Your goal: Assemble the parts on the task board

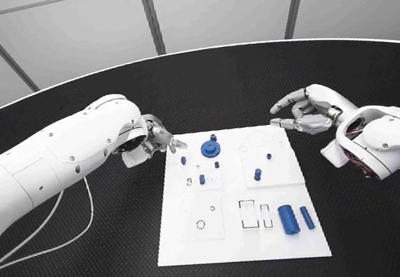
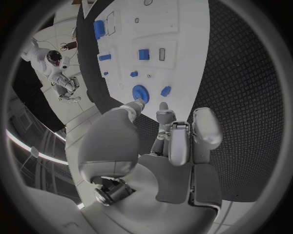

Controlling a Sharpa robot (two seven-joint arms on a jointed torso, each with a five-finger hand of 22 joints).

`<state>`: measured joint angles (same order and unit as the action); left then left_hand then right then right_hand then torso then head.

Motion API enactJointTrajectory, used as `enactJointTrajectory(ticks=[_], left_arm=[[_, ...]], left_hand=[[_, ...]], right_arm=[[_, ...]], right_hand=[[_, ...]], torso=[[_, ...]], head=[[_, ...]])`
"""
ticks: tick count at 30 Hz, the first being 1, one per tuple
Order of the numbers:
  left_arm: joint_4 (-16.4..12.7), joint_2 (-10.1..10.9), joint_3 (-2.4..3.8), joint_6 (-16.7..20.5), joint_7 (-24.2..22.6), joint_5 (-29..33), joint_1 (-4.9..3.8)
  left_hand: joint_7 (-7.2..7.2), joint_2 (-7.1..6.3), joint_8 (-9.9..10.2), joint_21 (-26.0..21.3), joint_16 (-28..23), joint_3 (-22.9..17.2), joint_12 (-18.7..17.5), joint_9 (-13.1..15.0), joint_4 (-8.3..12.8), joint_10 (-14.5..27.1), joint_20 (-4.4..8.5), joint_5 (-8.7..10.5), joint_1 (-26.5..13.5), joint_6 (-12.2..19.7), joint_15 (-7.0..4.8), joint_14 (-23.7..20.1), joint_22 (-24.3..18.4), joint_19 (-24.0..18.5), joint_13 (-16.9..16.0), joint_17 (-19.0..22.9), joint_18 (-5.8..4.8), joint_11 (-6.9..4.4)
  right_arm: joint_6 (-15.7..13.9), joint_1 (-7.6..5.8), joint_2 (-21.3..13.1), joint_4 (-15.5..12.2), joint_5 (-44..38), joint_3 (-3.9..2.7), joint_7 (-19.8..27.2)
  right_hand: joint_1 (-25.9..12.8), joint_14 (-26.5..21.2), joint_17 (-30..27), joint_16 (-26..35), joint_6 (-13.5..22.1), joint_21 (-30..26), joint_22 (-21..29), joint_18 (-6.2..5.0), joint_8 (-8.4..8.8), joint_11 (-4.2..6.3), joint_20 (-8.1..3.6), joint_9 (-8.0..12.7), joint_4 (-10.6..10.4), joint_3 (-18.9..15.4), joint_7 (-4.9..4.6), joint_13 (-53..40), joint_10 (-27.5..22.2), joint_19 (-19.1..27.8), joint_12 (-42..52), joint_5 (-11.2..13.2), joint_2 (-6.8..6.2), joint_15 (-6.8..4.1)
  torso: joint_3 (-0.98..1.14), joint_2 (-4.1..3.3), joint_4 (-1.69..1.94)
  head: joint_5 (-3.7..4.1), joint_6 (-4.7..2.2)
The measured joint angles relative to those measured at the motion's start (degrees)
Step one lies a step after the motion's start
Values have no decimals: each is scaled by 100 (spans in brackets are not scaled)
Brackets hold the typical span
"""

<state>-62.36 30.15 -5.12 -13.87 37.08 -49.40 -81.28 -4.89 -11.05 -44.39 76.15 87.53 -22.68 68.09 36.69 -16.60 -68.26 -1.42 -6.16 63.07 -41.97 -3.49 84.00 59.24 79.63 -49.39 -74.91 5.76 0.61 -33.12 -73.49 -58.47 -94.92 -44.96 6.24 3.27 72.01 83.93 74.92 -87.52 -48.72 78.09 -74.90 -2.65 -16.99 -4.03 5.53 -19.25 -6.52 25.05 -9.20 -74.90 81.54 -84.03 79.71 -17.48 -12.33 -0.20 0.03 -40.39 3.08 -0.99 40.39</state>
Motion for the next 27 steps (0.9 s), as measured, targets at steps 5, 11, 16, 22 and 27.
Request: enactJointTrajectory(ticks=[5, 11, 16, 22, 27], left_arm=[[194, -175, -2, -48, -108, -180, 8], [361, -329, -4, -21, -269, -562, 25], [469, -412, -5, -82, -335, -808, 44], [558, -477, -7, -174, -381, -906, 80], [623, -507, -8, -225, -394, -926, 114]], left_hand=[[-21, -30, 40, 0, 0, 72, -25, -54, -6, 33, -13, 0, 30, 21, 5, 5, -11, 13, 44, 0, 0, 33], [-23, -61, 75, 0, 0, 137, -47, -104, 6, 82, -32, 0, 61, 23, 7, 2, -22, -5, 75, 0, 0, 41], [-42, -61, 91, 0, 0, 182, -48, -127, -8, 82, -32, 0, 61, 42, 25, -16, -22, -6, 85, 0, -1, 41], [-42, -86, 90, 0, 0, 198, -48, -141, 8, 82, -31, 0, 86, 41, 25, -16, -22, -6, 85, 0, 0, 41], [-42, -86, 112, 0, 0, 213, -47, -141, -8, 82, -31, 0, 86, 41, 26, -15, -21, -6, 85, 1, 0, 41]], right_arm=[[2, 0, 4, -9, 0, 0, 1], [5, 0, 12, -15, 0, -1, 0], [8, 0, 14, -19, 0, -1, 0], [12, 0, 19, -25, 0, -1, -1], [16, 0, 19, -30, 0, -1, -1]], right_hand=[[0, 0, 0, 0, 0, 0, 0, 0, 0, 0, 0, 0, 0, 0, 0, 0, 0, 0, 0, 0, 0, 0], [0, 0, 0, 0, 0, 0, 0, -1, 0, 0, 0, 0, 0, 0, 0, -4, 0, 0, 0, 0, 0, 0], [0, 0, -1, 0, 0, 0, 0, -1, 0, 0, 0, -1, 0, 0, 0, -4, 0, 0, 0, 0, 0, 0], [0, 0, -1, 0, 0, 0, 0, 0, 0, 0, 0, -1, 0, 0, 0, -4, 0, 0, 0, 0, 0, 0], [0, 0, -1, 0, 0, 0, 0, -1, 0, 0, 0, -1, 1, 1, 0, -4, 0, 0, 0, 0, 0, 0]], torso=[[0, -2, -4], [0, 2, 0], [0, 4, -1], [2, 4, -3], [2, 3, -3]], head=[[-8, 8], [-5, 31], [-2, 47], [3, 60], [4, 69]])
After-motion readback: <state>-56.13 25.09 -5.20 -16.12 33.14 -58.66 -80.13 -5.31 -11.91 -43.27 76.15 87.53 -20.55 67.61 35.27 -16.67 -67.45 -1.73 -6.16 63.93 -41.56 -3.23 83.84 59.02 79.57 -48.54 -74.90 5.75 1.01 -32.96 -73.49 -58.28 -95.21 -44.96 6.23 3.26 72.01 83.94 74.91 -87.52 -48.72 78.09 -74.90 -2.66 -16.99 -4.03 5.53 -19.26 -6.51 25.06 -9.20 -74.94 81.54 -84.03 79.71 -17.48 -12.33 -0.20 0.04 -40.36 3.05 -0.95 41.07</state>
